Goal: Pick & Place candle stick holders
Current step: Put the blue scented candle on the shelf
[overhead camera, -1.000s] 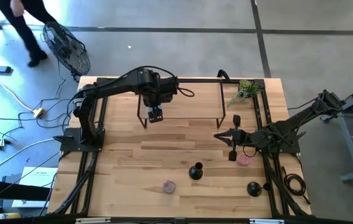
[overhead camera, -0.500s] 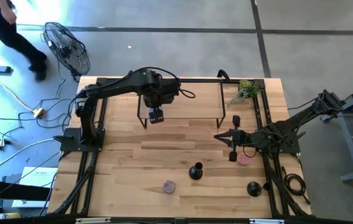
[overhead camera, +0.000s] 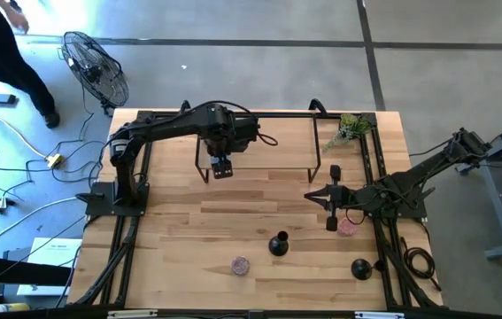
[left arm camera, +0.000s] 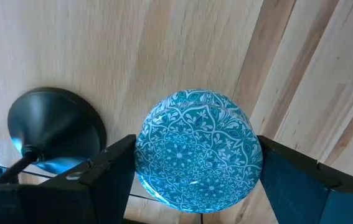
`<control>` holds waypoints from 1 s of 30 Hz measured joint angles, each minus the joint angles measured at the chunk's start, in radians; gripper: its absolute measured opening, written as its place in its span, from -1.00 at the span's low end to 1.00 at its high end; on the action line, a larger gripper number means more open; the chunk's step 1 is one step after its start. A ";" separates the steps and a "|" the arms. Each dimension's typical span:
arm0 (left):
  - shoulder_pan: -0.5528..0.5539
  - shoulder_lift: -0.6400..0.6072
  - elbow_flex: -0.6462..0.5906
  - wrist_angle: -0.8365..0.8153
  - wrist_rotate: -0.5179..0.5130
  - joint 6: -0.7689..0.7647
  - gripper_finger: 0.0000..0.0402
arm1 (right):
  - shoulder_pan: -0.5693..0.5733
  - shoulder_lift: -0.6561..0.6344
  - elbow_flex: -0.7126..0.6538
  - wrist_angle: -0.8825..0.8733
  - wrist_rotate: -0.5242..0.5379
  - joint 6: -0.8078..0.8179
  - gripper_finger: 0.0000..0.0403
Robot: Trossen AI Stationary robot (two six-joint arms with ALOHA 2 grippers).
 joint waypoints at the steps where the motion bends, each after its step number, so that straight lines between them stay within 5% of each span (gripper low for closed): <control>1: 0.000 0.000 -0.004 0.000 -0.001 0.000 0.44 | 0.000 0.000 0.000 0.000 0.000 0.000 -0.94; 13: 0.001 0.000 -0.013 0.004 -0.106 -0.003 0.44 | 0.000 0.000 0.000 0.000 0.000 0.000 -0.94; 21: 0.000 0.000 -0.013 0.002 -0.003 0.005 0.44 | 0.000 0.000 0.000 0.000 0.000 0.000 -0.94; 30: 0.000 0.000 -0.013 -0.002 -0.023 0.016 0.44 | 0.000 0.000 0.000 0.000 0.000 0.004 -0.94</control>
